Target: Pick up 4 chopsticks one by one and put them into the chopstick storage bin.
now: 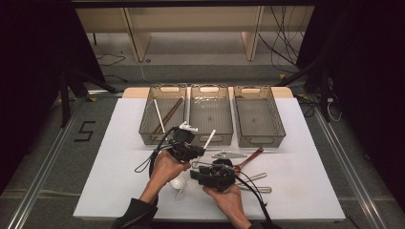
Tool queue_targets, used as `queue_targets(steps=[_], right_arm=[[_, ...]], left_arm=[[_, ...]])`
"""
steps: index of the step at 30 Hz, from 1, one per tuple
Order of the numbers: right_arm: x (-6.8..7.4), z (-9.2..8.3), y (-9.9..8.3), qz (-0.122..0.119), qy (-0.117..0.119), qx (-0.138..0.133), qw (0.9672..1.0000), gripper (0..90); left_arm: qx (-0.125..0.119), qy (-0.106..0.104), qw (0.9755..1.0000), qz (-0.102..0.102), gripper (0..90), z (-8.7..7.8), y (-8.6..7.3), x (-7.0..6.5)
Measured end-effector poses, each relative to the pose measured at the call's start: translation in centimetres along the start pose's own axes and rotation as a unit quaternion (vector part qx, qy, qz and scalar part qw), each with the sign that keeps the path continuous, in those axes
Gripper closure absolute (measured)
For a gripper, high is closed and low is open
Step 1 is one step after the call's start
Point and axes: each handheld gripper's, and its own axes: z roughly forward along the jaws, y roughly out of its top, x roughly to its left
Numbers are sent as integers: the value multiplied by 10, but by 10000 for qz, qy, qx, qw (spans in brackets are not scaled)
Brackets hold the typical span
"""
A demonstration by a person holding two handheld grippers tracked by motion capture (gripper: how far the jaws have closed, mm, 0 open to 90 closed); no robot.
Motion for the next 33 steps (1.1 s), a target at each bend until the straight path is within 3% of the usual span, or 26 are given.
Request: queue_targets(steps=[8,16,27,33], right_arm=[[-2,2,1,108,98,-83,9999,606],[-1,-3,3,208,344,-245,9989,631],[0,-4,5,286,513,-346,9977,749],[-4,-6,6,491,631,-408,9960,798]], left_arm=[[-86,-44,10000,0,836,-6,3,-3],[-220,-70,9997,8,836,-14,7,-6],[-302,-121,9995,-52,835,-16,8,-5],[-413,-157,9990,-105,835,-20,8,-4]])
